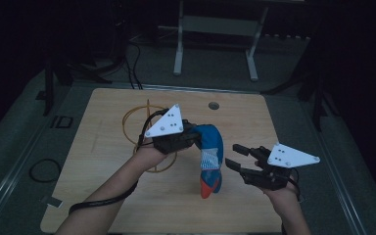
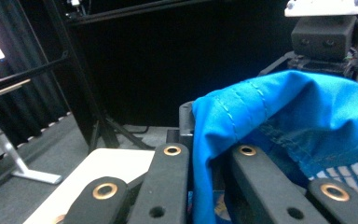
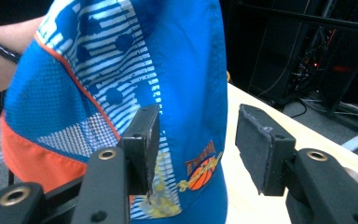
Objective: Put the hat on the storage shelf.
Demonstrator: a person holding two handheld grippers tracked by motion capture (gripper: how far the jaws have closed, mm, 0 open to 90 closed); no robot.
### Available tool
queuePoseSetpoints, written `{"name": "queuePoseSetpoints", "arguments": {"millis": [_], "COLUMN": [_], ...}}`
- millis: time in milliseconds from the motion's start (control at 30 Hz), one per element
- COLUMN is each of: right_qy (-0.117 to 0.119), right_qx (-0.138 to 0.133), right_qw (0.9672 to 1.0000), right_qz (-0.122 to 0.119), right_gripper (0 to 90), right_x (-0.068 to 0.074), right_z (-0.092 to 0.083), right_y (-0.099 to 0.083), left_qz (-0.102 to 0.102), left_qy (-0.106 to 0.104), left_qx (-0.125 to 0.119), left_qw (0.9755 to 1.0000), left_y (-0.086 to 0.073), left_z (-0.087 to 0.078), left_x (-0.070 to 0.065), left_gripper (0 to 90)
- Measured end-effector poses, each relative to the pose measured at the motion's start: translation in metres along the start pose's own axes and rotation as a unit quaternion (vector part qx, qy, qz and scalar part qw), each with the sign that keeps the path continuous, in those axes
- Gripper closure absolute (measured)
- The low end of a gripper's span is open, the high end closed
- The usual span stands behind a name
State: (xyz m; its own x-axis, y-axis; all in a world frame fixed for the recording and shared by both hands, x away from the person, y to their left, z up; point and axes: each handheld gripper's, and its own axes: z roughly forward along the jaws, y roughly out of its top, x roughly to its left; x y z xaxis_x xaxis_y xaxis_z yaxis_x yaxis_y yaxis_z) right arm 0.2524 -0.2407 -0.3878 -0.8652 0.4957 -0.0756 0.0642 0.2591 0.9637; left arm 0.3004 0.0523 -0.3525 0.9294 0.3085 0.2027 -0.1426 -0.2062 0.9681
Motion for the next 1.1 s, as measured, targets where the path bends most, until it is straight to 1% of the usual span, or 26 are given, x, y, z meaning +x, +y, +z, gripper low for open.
{"name": "queuePoseSetpoints", "arguments": {"millis": [67,100,133,167,233,333,400,467,500,567,600,633,667,800,867,900,967,1000,1100], "right_qy": [0.008,0.008,0.012,0.013,0.016,0.011,0.009,0.010,0.009,0.007,0.006,0.001,-0.004,-0.018,-0.022,-0.022,-0.025,-0.023,-0.024], "right_qx": [-0.003,-0.003,0.000,0.003,0.006,0.003,0.000,0.000,0.001,0.004,0.006,0.007,0.009,0.003,-0.001,-0.005,-0.009,-0.012,-0.021], "right_qw": [1.0000,1.0000,0.9999,0.9999,0.9998,0.9998,0.9998,0.9998,0.9998,0.9999,0.9999,0.9999,0.9999,0.9998,0.9997,0.9997,0.9996,0.9996,0.9994], "right_qz": [0.002,-0.001,-0.003,-0.004,-0.007,-0.016,-0.019,-0.017,-0.017,-0.013,-0.014,-0.014,-0.013,0.001,0.006,0.007,0.009,0.009,0.009], "right_gripper": [49.2,48.8,48.7,48.7,48.7,53.5,56.9,63.0,68.2,80.9,89.1,90.0,90.0,90.0,90.0,90.0,90.0,90.0,90.0], "right_x": [0.002,0.003,0.004,0.005,0.006,0.009,0.008,0.008,0.007,0.007,0.006,0.006,0.006,0.002,0.000,0.000,-0.002,-0.002,-0.005], "right_z": [0.002,0.004,0.007,0.010,0.014,0.017,0.019,0.020,0.020,0.021,0.021,0.020,0.020,0.016,0.012,0.011,0.008,0.006,-0.001], "right_y": [0.001,0.001,0.001,0.001,0.002,0.004,0.004,0.005,0.005,0.005,0.005,0.005,0.005,0.005,0.005,0.006,0.007,0.008,0.011], "left_qz": [-0.006,-0.006,-0.007,-0.010,-0.008,-0.006,-0.007,-0.015,-0.019,-0.019,-0.018,-0.017,-0.021,-0.020,-0.021,-0.019,-0.015,-0.009,0.001], "left_qy": [-0.005,-0.011,-0.013,-0.020,-0.026,-0.040,-0.044,-0.049,-0.051,-0.050,-0.050,-0.049,-0.051,-0.045,-0.050,-0.048,-0.052,-0.049,-0.055], "left_qx": [-0.006,-0.008,-0.011,-0.012,-0.010,-0.010,-0.010,-0.013,-0.014,-0.012,-0.009,-0.010,-0.010,-0.002,0.004,0.009,0.016,0.023,0.044], "left_qw": [1.0000,0.9999,0.9998,0.9997,0.9996,0.9991,0.9989,0.9986,0.9984,0.9985,0.9985,0.9986,0.9984,0.9988,0.9985,0.9986,0.9984,0.9985,0.9975], "left_y": [-0.001,-0.001,0.000,0.000,0.001,0.001,0.001,0.001,0.000,-0.001,-0.001,-0.002,-0.002,-0.005,-0.006,-0.007,-0.008,-0.009,-0.011], "left_z": [0.000,0.001,0.001,0.002,0.003,0.006,0.007,0.008,0.008,0.008,0.008,0.008,0.007,0.002,0.000,-0.001,-0.002,-0.003,-0.005], "left_x": [-0.001,-0.002,-0.003,-0.004,-0.006,-0.008,-0.008,-0.006,-0.006,-0.005,-0.005,-0.004,-0.003,-0.001,0.000,0.000,0.001,0.000,0.000], "left_gripper": [89.1,89.1,89.1,89.1,89.1,89.1,89.1,89.1,89.1,89.1,89.1,89.1,89.1,89.0,88.9,88.9,88.9,88.9,88.8]}}
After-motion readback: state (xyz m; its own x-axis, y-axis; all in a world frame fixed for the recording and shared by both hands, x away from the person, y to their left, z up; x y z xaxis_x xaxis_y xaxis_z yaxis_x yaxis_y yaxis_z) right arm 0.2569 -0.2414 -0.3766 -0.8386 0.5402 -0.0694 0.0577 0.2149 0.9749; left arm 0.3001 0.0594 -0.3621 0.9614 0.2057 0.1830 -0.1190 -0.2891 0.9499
